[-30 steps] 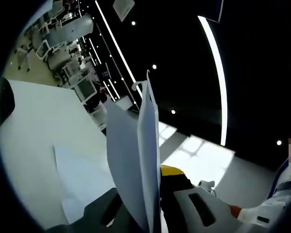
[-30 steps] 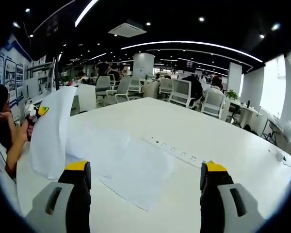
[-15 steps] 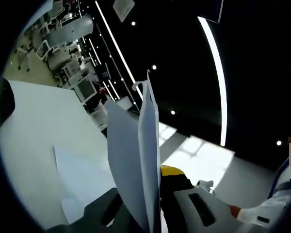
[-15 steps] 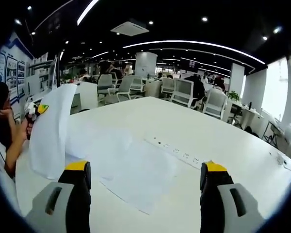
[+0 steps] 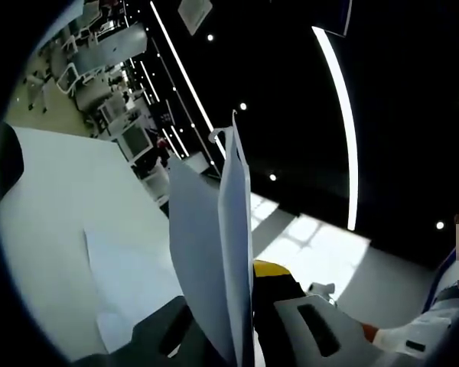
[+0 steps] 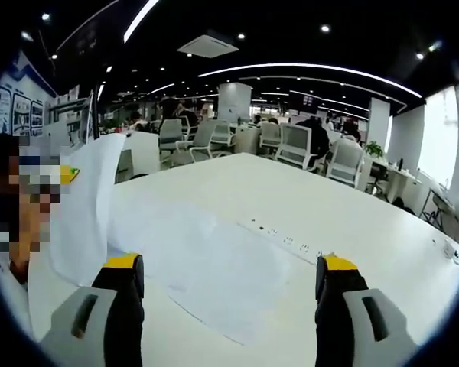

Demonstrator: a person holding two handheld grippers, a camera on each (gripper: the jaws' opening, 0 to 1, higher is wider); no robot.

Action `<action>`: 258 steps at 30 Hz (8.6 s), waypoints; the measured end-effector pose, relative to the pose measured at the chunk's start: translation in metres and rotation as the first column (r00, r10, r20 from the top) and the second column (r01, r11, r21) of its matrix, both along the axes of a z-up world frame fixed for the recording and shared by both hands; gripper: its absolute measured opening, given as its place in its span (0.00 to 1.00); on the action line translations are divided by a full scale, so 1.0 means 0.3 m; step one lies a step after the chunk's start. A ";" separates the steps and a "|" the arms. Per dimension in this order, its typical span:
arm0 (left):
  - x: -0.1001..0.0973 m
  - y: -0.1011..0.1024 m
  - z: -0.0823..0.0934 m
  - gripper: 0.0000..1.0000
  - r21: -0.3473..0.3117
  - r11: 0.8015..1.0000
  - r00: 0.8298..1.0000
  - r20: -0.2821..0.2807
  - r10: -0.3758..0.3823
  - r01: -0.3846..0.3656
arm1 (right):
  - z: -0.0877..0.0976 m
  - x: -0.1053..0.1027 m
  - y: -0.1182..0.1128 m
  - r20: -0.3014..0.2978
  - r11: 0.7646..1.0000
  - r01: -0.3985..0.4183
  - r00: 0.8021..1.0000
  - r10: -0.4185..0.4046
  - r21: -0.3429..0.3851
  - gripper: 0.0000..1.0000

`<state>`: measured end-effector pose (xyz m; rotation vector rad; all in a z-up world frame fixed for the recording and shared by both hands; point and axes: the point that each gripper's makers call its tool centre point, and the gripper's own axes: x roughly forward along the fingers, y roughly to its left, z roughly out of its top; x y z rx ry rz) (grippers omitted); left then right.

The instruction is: Organize the stack of printing papers by aligning and flattening the scattered papers on the table

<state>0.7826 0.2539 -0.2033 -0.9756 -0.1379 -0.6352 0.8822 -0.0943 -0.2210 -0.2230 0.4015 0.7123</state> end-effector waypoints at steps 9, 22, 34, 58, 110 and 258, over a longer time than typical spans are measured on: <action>-0.003 -0.001 0.002 0.06 -0.001 1.000 1.000 0.003 0.000 0.000 | -0.009 0.007 0.019 -0.006 1.000 -0.007 1.000 0.007 0.001 0.88; -0.001 0.007 0.002 0.06 -0.001 1.000 1.000 0.002 0.001 -0.001 | -0.020 0.015 0.031 -0.014 1.000 -0.009 1.000 0.009 -0.001 0.87; 0.001 0.012 0.001 0.06 -0.002 1.000 1.000 0.003 0.001 -0.001 | -0.046 0.032 0.036 -0.026 1.000 -0.005 1.000 0.005 -0.008 0.87; -0.005 0.009 0.011 0.06 -0.003 1.000 1.000 0.014 0.005 -0.005 | -0.079 0.045 0.081 -0.048 0.999 -0.031 0.998 0.030 -0.022 0.87; -0.011 0.027 0.024 0.06 -0.015 1.000 0.999 0.031 0.010 -0.009 | -0.259 0.019 0.204 -0.167 0.988 -0.125 0.980 0.108 -0.090 0.82; -0.019 0.035 0.035 0.06 -0.022 1.000 0.999 0.043 0.015 -0.014 | -0.438 0.118 0.538 -0.233 0.971 -0.207 0.957 0.175 -0.122 0.78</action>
